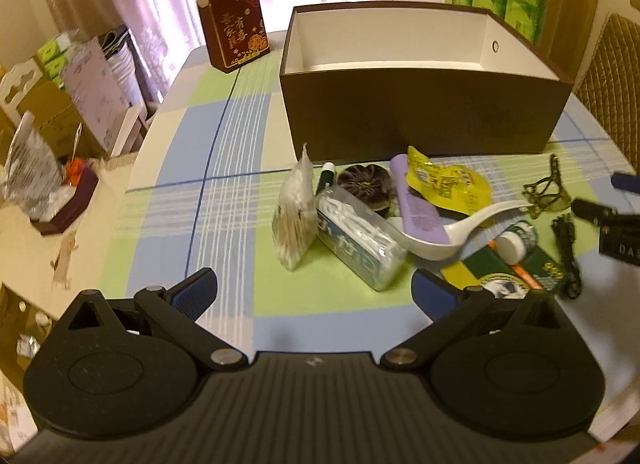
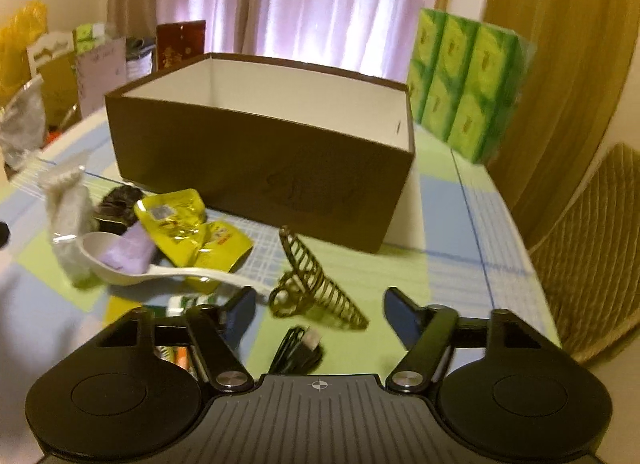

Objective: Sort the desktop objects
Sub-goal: 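Grasp the cotton swab bag with the left tool while the right tool grasps the claw clip, then carry the swab bag and claw clip into the box and release both, then withdraw both open tools from the box back toward the table items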

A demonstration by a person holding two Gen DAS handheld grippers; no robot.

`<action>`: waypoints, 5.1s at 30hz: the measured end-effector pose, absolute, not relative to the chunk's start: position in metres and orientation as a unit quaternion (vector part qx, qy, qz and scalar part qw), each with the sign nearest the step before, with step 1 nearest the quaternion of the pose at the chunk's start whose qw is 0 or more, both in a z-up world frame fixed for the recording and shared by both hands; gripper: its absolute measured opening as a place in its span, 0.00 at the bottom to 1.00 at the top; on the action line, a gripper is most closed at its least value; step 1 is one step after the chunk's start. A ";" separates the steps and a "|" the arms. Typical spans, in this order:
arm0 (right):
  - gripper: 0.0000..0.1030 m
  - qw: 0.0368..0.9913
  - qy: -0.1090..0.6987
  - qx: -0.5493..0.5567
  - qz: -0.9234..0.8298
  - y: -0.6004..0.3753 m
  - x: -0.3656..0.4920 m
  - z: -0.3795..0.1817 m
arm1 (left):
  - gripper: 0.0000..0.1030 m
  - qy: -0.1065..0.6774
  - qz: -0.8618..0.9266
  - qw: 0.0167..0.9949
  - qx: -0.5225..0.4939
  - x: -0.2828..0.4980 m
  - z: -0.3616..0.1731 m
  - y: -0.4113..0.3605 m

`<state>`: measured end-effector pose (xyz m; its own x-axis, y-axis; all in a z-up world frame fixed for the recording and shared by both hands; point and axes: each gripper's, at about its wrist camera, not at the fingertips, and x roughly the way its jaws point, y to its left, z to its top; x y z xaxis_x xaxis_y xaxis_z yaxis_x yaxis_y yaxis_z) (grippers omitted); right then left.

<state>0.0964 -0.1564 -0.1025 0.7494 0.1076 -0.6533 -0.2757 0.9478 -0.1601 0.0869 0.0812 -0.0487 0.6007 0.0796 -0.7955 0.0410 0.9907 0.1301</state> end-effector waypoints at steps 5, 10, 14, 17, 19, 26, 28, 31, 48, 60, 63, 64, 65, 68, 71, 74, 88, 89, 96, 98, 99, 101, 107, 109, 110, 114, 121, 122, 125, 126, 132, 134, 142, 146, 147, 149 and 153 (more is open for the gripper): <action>0.46 0.922 0.324 -0.185 0.099 -0.138 0.114 -0.119 | 0.98 0.442 0.001 0.892 0.097 0.102 -0.062 0.091; 0.34 0.915 0.321 -0.224 0.094 -0.126 0.130 -0.132 | 0.95 0.440 -0.008 0.889 0.123 0.114 -0.078 0.101; 0.08 0.908 0.330 -0.241 0.090 -0.123 0.139 -0.141 | 0.91 0.444 -0.022 0.886 0.133 0.120 -0.091 0.107; 0.04 0.913 0.325 -0.233 0.081 -0.129 0.139 -0.136 | 0.89 0.443 -0.032 0.884 0.145 0.124 -0.100 0.108; 0.03 0.918 0.325 -0.216 0.070 -0.136 0.141 -0.130 | 0.86 0.443 -0.039 0.882 0.154 0.128 -0.105 0.108; 0.03 0.928 0.348 -0.124 0.036 -0.167 0.143 -0.104 | 0.72 0.435 -0.059 0.879 0.188 0.146 -0.119 0.107; 0.03 0.929 0.357 -0.097 0.028 -0.174 0.142 -0.099 | 0.68 0.430 -0.067 0.878 0.198 0.151 -0.121 0.107; 0.03 0.927 0.370 -0.057 0.019 -0.184 0.141 -0.094 | 0.53 0.420 -0.084 0.878 0.215 0.156 -0.125 0.105; 0.03 0.915 0.386 0.110 0.028 -0.229 0.132 -0.063 | 0.16 0.383 -0.105 0.903 0.164 0.148 -0.069 0.127; 0.03 0.918 0.345 0.169 0.096 -0.236 0.164 -0.010 | 0.16 0.327 -0.142 0.925 0.130 0.180 -0.006 0.104; 0.03 0.922 0.333 0.164 0.113 -0.231 0.179 0.004 | 0.16 0.322 -0.150 0.927 0.122 0.196 0.002 0.095; 0.03 0.923 0.329 0.161 0.118 -0.229 0.184 0.008 | 0.16 0.321 -0.152 0.927 0.120 0.201 0.005 0.093; 0.03 0.924 0.325 0.157 0.125 -0.225 0.190 0.013 | 0.16 0.320 -0.153 0.927 0.118 0.206 0.008 0.090; 0.03 0.927 0.315 0.150 0.139 -0.214 0.208 0.022 | 0.16 0.318 -0.161 0.928 0.108 0.224 0.015 0.084; 0.03 0.927 0.314 0.145 0.149 -0.202 0.228 0.023 | 0.16 0.320 -0.166 0.927 0.104 0.240 0.019 0.078; 0.03 0.922 0.323 0.143 0.156 -0.189 0.250 0.018 | 0.16 0.328 -0.173 0.924 0.099 0.258 0.017 0.072; 0.03 0.878 0.447 0.101 0.136 -0.145 0.330 -0.052 | 0.16 0.449 -0.182 0.871 0.081 0.344 -0.041 0.043; 0.03 0.875 0.456 0.095 0.132 -0.143 0.334 -0.057 | 0.16 0.460 -0.183 0.865 0.081 0.347 -0.047 0.041; 0.03 0.856 0.499 0.084 0.104 -0.144 0.352 -0.083 | 0.16 0.517 -0.181 0.833 0.078 0.365 -0.078 0.036; 0.03 0.855 0.504 0.075 0.100 -0.144 0.355 -0.085 | 0.17 0.527 -0.183 0.827 0.077 0.368 -0.082 0.035; 0.03 0.854 0.506 0.072 0.099 -0.142 0.358 -0.087 | 0.17 0.533 -0.185 0.822 0.076 0.370 -0.084 0.035; 0.03 0.851 0.512 0.069 0.095 -0.142 0.361 -0.090 | 0.17 0.537 -0.180 0.820 0.078 0.372 -0.087 0.035; 0.09 0.853 0.507 0.070 0.099 -0.139 0.364 -0.085 | 0.25 0.544 -0.173 0.818 0.073 0.377 -0.090 0.038; 0.40 0.853 0.509 0.054 0.100 -0.135 0.363 -0.083 | 0.37 0.540 -0.168 0.821 0.075 0.376 -0.088 0.040; 0.64 0.857 0.503 0.049 0.096 -0.136 0.361 -0.081 | 0.38 0.538 -0.167 0.823 0.075 0.376 -0.088 0.041; 0.73 0.862 0.493 0.060 0.097 -0.140 0.358 -0.079 | 0.46 0.538 -0.161 0.824 0.077 0.376 -0.085 0.043; 0.79 0.857 0.502 0.054 0.101 -0.144 0.354 -0.080 | 0.52 0.539 -0.145 0.825 0.087 0.378 -0.087 0.046; 0.80 0.857 0.502 0.054 0.104 -0.144 0.353 -0.080 | 0.54 0.538 -0.144 0.826 0.088 0.377 -0.086 0.046; 0.81 0.856 0.502 0.056 0.108 -0.143 0.351 -0.080 | 0.59 0.533 -0.139 0.830 0.088 0.375 -0.084 0.047; 0.82 0.856 0.501 0.056 0.110 -0.143 0.350 -0.080 | 0.59 0.532 -0.138 0.830 0.089 0.374 -0.082 0.048; 0.83 0.860 0.492 0.059 0.119 -0.144 0.342 -0.074 | 0.60 0.522 -0.131 0.838 0.091 0.370 -0.073 0.052; 0.84 0.863 0.488 0.058 0.121 -0.144 0.340 -0.070 | 0.62 0.517 -0.126 0.842 0.090 0.369 -0.068 0.053; 0.88 0.880 0.458 0.038 0.122 -0.147 0.329 -0.050 | 0.67 0.493 -0.128 0.856 0.084 0.357 -0.048 0.058; 0.91 0.885 0.448 0.043 0.119 -0.151 0.325 -0.042 | 0.69 0.480 -0.127 0.864 0.084 0.350 -0.038 0.059; 0.91 0.887 0.445 0.043 0.117 -0.152 0.323 -0.039 | 0.69 0.475 -0.128 0.867 0.084 0.348 -0.035 0.059; 0.93 0.890 0.439 0.044 0.117 -0.153 0.320 -0.035 | 0.74 0.466 -0.128 0.871 0.083 0.344 -0.029 0.060; 0.96 0.896 0.427 0.039 0.115 -0.154 0.313 -0.027 | 0.76 0.452 -0.127 0.879 0.083 0.336 -0.019 0.063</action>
<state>0.3125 -0.1544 -0.0267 0.6088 0.2402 -0.7561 -0.1730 0.9703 0.1690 0.3361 0.0625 -0.0190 0.5582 -0.1481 -0.8164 0.2991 0.9537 0.0316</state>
